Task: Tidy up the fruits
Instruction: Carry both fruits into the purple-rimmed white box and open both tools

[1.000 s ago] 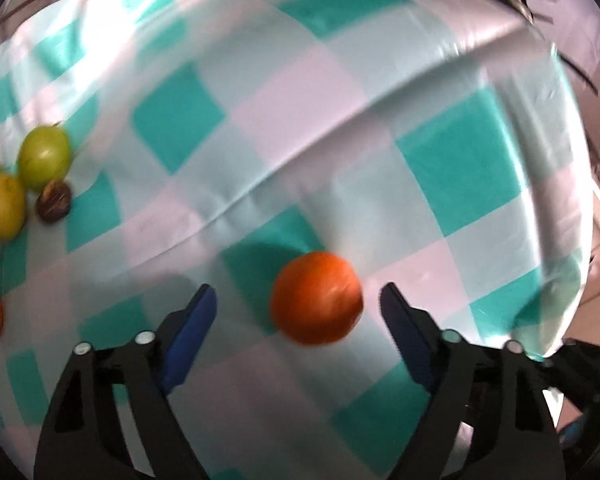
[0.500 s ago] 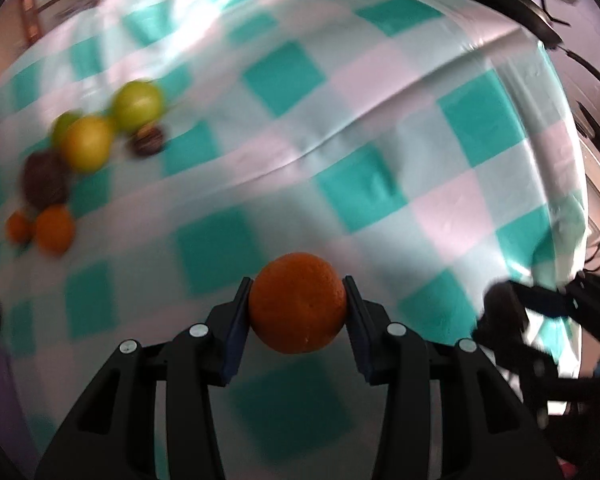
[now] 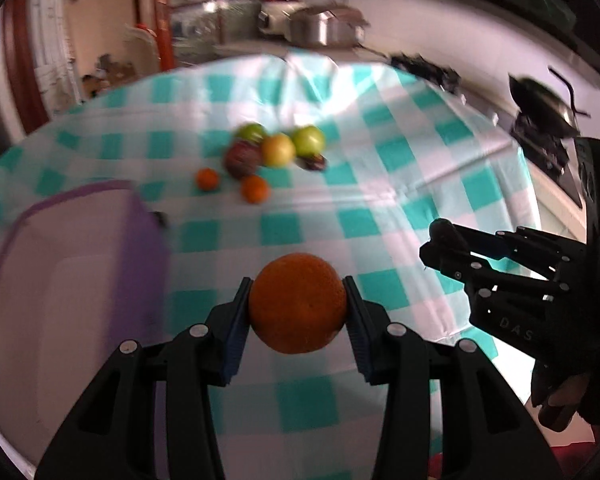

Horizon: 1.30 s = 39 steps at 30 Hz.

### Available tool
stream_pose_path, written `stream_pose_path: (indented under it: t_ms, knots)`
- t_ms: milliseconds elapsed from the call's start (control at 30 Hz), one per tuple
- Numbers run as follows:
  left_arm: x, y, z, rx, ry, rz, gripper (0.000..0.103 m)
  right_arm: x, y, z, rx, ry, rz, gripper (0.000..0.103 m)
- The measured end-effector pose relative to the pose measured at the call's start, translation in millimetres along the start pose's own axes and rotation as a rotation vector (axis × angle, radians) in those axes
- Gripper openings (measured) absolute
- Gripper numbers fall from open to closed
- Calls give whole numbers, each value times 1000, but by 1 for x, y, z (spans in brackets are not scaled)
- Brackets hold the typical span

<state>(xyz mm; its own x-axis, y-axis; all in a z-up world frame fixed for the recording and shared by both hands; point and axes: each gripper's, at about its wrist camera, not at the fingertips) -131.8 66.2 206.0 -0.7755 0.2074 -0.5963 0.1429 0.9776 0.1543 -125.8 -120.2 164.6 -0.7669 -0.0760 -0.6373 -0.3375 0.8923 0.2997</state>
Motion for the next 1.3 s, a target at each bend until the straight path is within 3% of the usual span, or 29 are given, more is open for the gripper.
stream_pose_path:
  t_ms: [333, 733, 933, 1300]
  knots:
    - [40, 97, -65, -122, -94, -167, 44, -29, 134, -3, -114, -55, -187, 37]
    - [95, 190, -85, -205, -51, -386, 44, -46, 244, 12, -240, -55, -318, 37]
    - [108, 211, -62, -205, 15, -460, 44, -55, 258, 34, -268, -10, -362, 37]
    - [124, 236, 18, -244, 248, -618, 44, -60, 242, 144, -312, 265, -408, 37]
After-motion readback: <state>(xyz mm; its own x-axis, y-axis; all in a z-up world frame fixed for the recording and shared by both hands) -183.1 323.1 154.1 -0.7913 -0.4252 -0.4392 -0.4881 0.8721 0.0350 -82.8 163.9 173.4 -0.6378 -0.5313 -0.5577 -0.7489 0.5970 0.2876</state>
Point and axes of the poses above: each gripper's, at about its wrist camera, not at the fingertips, and z roughly the way its jaws point, y to its left, x to its underside, and after that the axes turned 13 degrees about -x, right-handed
